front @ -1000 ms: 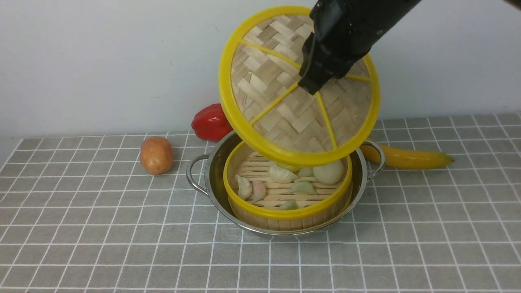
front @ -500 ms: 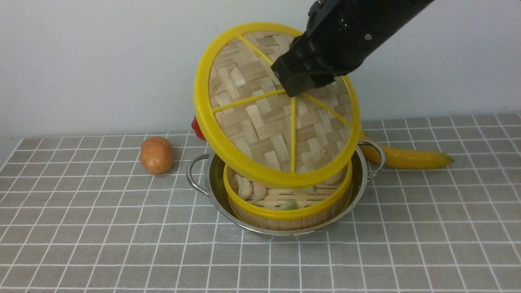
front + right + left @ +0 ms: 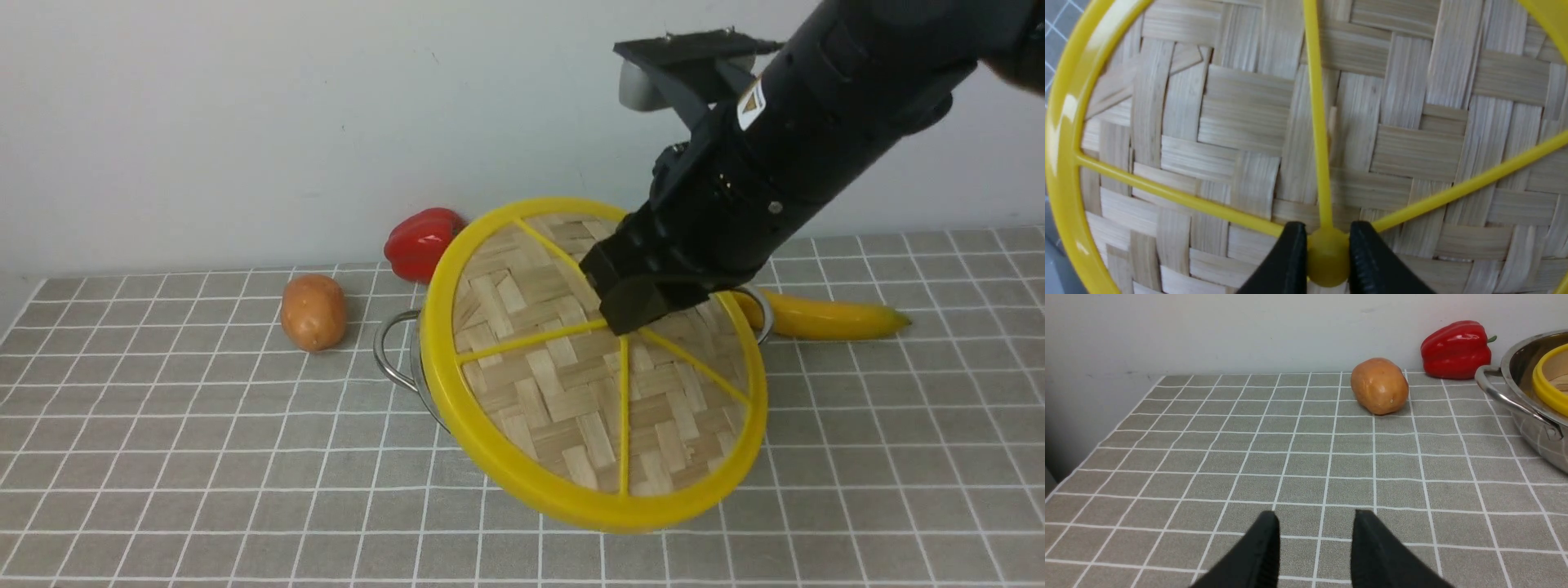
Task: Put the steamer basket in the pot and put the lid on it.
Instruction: Use the right arm to place the steamer lid on the steamer
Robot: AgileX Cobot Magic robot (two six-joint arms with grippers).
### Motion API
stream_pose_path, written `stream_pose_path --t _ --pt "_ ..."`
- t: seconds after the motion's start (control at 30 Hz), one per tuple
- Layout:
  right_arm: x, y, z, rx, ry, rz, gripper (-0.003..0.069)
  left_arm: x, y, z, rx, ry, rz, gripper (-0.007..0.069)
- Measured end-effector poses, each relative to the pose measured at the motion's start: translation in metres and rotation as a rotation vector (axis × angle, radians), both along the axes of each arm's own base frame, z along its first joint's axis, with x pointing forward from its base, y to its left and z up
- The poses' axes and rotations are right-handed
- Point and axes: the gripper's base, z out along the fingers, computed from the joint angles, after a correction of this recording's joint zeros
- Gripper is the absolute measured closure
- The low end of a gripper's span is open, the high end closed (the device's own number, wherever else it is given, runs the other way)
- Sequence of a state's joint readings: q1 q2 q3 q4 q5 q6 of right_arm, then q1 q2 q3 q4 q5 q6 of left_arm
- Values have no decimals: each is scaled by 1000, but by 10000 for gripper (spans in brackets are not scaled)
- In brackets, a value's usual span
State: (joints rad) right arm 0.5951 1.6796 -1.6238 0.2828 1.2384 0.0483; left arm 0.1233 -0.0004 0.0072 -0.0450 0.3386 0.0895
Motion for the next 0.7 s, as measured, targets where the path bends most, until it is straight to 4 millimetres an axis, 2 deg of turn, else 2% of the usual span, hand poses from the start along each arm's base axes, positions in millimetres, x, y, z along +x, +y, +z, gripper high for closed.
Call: stream_pose_path --t 0.37,0.7 --pt "-3 5 3 31 -28 117 511 0 0 0 0 0 0 382" --pt "14 9 18 -34 -185 219 511 0 0 0 0 0 0 382"
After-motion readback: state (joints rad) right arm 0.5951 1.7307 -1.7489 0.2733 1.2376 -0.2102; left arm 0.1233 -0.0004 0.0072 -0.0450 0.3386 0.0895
